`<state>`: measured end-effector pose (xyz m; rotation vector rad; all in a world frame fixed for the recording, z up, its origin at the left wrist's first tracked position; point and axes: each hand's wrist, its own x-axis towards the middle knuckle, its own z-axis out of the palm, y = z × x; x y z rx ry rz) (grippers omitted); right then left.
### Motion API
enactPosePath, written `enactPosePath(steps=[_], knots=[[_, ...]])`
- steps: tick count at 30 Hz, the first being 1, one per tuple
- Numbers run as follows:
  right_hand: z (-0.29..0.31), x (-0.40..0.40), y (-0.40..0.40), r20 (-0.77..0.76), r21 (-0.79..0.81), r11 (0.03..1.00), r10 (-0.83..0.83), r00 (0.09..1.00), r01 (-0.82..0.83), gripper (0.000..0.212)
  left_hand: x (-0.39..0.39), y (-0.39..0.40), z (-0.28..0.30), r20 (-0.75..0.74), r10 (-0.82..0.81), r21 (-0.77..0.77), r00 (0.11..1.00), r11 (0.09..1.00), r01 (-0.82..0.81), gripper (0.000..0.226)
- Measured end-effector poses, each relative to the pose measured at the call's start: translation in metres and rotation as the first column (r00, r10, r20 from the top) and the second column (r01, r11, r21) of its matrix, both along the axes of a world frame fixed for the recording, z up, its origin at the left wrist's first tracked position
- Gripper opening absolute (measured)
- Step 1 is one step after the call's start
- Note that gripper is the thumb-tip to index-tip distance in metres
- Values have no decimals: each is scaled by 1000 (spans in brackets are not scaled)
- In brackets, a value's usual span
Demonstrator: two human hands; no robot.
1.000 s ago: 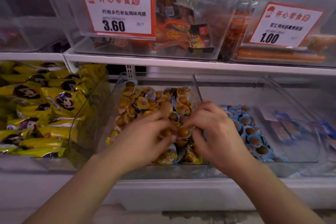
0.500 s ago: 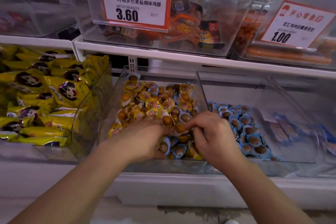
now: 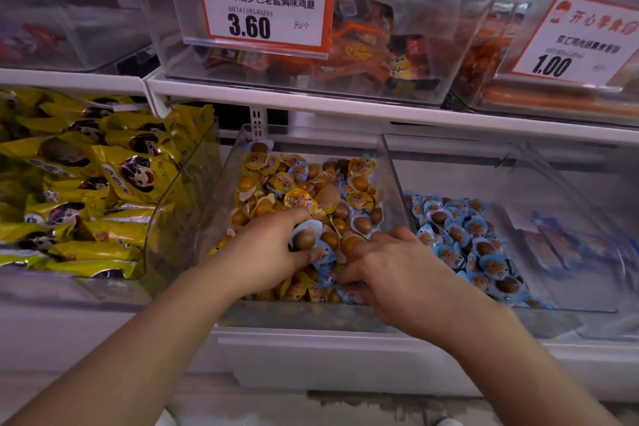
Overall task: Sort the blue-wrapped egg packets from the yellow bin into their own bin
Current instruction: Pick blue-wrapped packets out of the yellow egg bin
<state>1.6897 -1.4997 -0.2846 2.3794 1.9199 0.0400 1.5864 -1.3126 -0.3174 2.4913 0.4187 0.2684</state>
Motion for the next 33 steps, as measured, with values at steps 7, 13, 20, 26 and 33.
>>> enactPosePath(steps=[7, 13, 20, 26, 33], knots=[[-6, 1, 15, 204, -47, 994, -86, 975, 98, 29, -4, 1, 4, 84, 37, -210, 996, 977, -19, 22], [-5, 2, 12, -206, 347, 913, -149, 967, 215, 29, -8, -3, 16, 248, 209, -413, 946, 906, -92, 19], [16, -11, 26, -952, 26, 515, 274, -136, 857, 18, 0, -32, 27, 460, 362, -506, 811, 857, -96, 15], [15, -14, 30, -784, -134, 645, 396, -479, 752, 38, 7, -54, 22, 496, 226, -330, 839, 942, -59, 10], [15, -10, 23, -790, -183, 669, 336, -513, 720, 39, 10, -56, 20, 530, 283, -364, 799, 927, -87, 37]])
